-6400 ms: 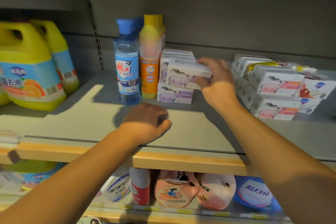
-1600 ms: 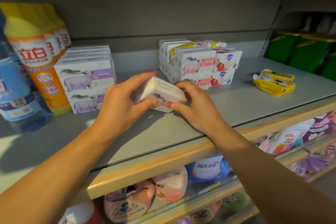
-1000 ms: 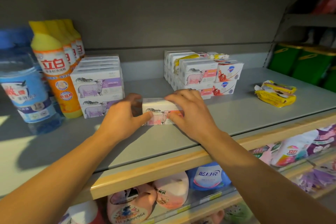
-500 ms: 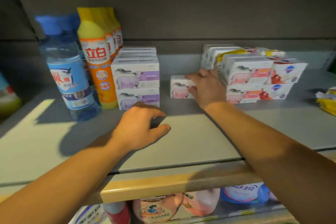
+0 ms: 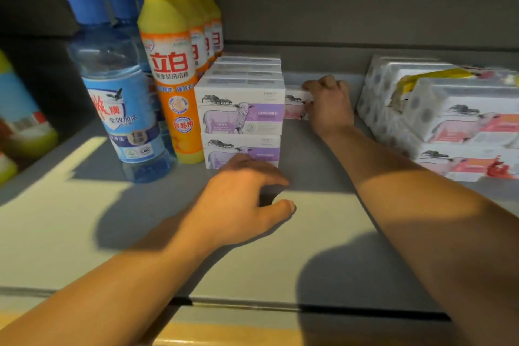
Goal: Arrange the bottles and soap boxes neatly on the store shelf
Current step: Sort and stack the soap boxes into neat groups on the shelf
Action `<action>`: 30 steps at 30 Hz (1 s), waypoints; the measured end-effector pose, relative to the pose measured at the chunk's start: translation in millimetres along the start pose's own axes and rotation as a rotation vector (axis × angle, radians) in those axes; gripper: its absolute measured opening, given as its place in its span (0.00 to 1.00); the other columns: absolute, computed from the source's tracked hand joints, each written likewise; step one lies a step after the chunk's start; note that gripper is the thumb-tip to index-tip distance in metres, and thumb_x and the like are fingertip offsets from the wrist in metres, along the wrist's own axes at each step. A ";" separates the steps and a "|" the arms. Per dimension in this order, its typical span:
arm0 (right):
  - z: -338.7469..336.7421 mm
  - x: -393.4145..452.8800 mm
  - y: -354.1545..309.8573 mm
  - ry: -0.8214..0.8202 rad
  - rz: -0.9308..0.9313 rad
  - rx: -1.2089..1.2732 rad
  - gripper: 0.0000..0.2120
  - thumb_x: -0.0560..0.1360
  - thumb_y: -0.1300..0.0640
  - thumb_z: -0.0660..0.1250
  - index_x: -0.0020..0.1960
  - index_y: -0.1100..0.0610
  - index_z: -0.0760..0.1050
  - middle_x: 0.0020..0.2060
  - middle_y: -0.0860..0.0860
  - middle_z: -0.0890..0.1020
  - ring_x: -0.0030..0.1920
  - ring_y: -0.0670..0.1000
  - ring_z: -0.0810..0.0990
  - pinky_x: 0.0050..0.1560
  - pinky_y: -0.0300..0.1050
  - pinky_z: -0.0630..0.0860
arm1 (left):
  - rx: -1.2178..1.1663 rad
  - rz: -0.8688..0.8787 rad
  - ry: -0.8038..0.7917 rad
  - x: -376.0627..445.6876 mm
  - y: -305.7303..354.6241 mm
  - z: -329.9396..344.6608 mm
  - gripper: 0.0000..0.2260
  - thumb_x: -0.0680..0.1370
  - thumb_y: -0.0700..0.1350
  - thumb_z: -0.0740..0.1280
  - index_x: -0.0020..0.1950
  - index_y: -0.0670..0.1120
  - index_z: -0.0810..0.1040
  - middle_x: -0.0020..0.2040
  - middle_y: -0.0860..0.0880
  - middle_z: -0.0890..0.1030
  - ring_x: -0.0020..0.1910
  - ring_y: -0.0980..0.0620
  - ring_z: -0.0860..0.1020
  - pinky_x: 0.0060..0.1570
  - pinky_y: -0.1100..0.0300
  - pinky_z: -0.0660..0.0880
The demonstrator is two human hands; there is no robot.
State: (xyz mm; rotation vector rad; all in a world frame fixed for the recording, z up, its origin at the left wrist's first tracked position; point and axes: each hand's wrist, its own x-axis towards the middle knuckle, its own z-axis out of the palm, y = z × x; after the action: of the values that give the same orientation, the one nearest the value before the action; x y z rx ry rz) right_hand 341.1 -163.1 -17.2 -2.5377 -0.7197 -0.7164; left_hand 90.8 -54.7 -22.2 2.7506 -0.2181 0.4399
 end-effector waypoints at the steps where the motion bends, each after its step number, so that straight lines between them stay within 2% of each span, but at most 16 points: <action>1: 3.9 3.6 -0.2 0.006 0.004 -0.002 0.21 0.75 0.63 0.65 0.67 0.55 0.74 0.62 0.58 0.72 0.63 0.62 0.66 0.61 0.54 0.71 | -0.007 -0.009 0.002 0.0 0.3 0.1 0.20 0.72 0.61 0.63 0.52 0.48 0.81 0.50 0.54 0.83 0.55 0.51 0.76 0.57 0.56 0.71; 6: 17.4 13.6 -0.2 0.025 0.035 0.010 0.23 0.74 0.64 0.66 0.69 0.54 0.73 0.62 0.58 0.72 0.63 0.63 0.67 0.61 0.55 0.72 | -0.051 -0.034 0.020 0.4 1.4 1.7 0.15 0.73 0.56 0.68 0.55 0.51 0.81 0.52 0.56 0.83 0.58 0.51 0.75 0.61 0.58 0.69; 10: 19.5 15.0 1.6 0.028 0.014 -0.027 0.24 0.74 0.63 0.66 0.70 0.53 0.72 0.62 0.57 0.73 0.63 0.63 0.68 0.61 0.55 0.73 | -0.057 -0.054 0.020 -0.3 -1.3 3.8 0.15 0.73 0.55 0.70 0.59 0.53 0.81 0.57 0.58 0.81 0.62 0.53 0.73 0.62 0.58 0.69; 15: -5.1 21.1 1.0 -0.192 0.017 -0.069 0.29 0.75 0.52 0.67 0.74 0.50 0.65 0.69 0.56 0.71 0.69 0.60 0.69 0.68 0.53 0.70 | -0.069 -0.068 0.029 0.4 -2.9 3.1 0.16 0.73 0.53 0.71 0.60 0.54 0.81 0.59 0.59 0.81 0.63 0.54 0.73 0.63 0.60 0.69; 17: -20.9 11.6 -2.9 -0.217 0.025 -0.042 0.31 0.76 0.51 0.67 0.76 0.51 0.62 0.71 0.56 0.69 0.71 0.60 0.67 0.69 0.53 0.68 | -0.062 -0.077 0.018 0.0 -3.0 3.2 0.17 0.73 0.53 0.70 0.61 0.54 0.81 0.60 0.59 0.81 0.64 0.54 0.73 0.63 0.59 0.70; 21: -66.7 -26.4 -17.8 -0.127 -0.036 0.047 0.23 0.76 0.54 0.65 0.70 0.55 0.70 0.65 0.57 0.73 0.65 0.60 0.73 0.62 0.51 0.73 | -0.049 -0.087 -0.010 -0.6 2.4 0.6 0.18 0.74 0.54 0.70 0.63 0.53 0.80 0.62 0.56 0.80 0.64 0.52 0.73 0.62 0.57 0.71; 25: -122.9 -75.9 -25.4 -0.006 -0.133 0.157 0.16 0.75 0.56 0.66 0.62 0.54 0.77 0.58 0.53 0.79 0.60 0.55 0.77 0.59 0.46 0.73 | -0.077 -0.073 -0.075 2.7 14.6 -4.0 0.18 0.75 0.54 0.69 0.65 0.51 0.78 0.63 0.53 0.80 0.63 0.52 0.75 0.60 0.58 0.74; 27: -148.3 -94.1 -16.4 0.055 -0.113 0.150 0.13 0.75 0.57 0.67 0.59 0.55 0.78 0.56 0.53 0.80 0.58 0.55 0.77 0.55 0.42 0.70 | -0.125 -0.084 -0.097 8.2 24.1 -3.0 0.19 0.76 0.53 0.69 0.66 0.51 0.77 0.64 0.53 0.79 0.62 0.53 0.76 0.60 0.60 0.73; 30: -181.6 -108.6 14.2 0.160 -0.037 0.087 0.12 0.74 0.58 0.69 0.57 0.57 0.80 0.53 0.56 0.81 0.57 0.61 0.76 0.56 0.46 0.70 | -0.250 -0.126 -0.108 22.3 42.1 2.6 0.18 0.77 0.52 0.68 0.66 0.52 0.76 0.63 0.53 0.80 0.59 0.55 0.78 0.60 0.60 0.73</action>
State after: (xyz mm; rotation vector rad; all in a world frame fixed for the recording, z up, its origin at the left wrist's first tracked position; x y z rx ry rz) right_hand 203.6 -304.9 60.2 -2.3632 -0.7287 -0.8703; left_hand 103.9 -96.9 -4.1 2.5256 -0.1159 0.2148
